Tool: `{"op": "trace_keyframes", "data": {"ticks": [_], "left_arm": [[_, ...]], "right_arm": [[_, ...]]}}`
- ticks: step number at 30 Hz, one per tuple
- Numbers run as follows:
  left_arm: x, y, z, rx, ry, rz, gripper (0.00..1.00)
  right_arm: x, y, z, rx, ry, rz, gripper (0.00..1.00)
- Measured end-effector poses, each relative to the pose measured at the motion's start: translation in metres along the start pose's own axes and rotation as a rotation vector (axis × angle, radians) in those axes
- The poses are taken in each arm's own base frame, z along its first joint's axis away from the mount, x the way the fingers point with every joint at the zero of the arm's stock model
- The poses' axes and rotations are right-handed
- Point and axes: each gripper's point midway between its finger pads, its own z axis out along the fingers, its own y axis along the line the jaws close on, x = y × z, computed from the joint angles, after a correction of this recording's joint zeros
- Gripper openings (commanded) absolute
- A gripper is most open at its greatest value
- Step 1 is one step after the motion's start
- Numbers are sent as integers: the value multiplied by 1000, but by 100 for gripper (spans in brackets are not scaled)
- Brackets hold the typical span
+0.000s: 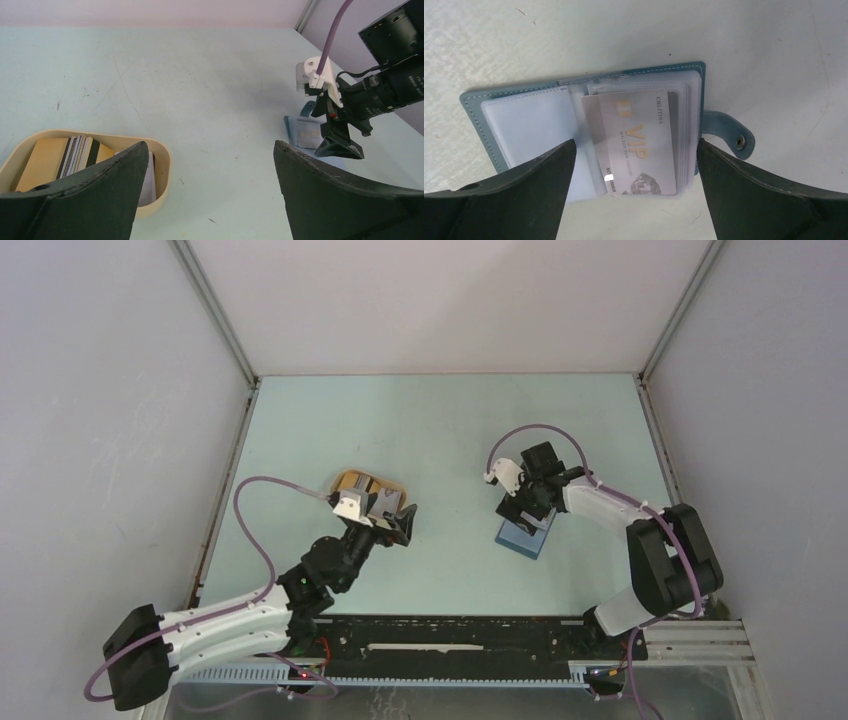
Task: Put the credit cards into the card holder
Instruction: Close the card holder at the center of the board.
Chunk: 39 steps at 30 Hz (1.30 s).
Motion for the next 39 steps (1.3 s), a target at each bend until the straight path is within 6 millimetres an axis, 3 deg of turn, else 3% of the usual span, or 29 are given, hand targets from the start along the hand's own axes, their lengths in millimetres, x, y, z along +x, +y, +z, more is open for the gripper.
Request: {"op": "trace_keyframes", "data": {"ticks": [4, 27, 30, 39], "left_arm": [[-1, 0, 0, 1, -3, -2, 100], [2, 3, -4, 3, -14, -9, 100], [2, 3, -4, 3, -14, -9, 100], [2, 3, -4, 3, -14, -9, 100]], "right_arm": [[3, 2, 7, -5, 23, -3, 98], [6, -6, 8, 39, 38, 29, 63], [6, -8, 8, 49, 41, 39, 64], [7, -11, 3, 60, 33, 61, 81]]}}
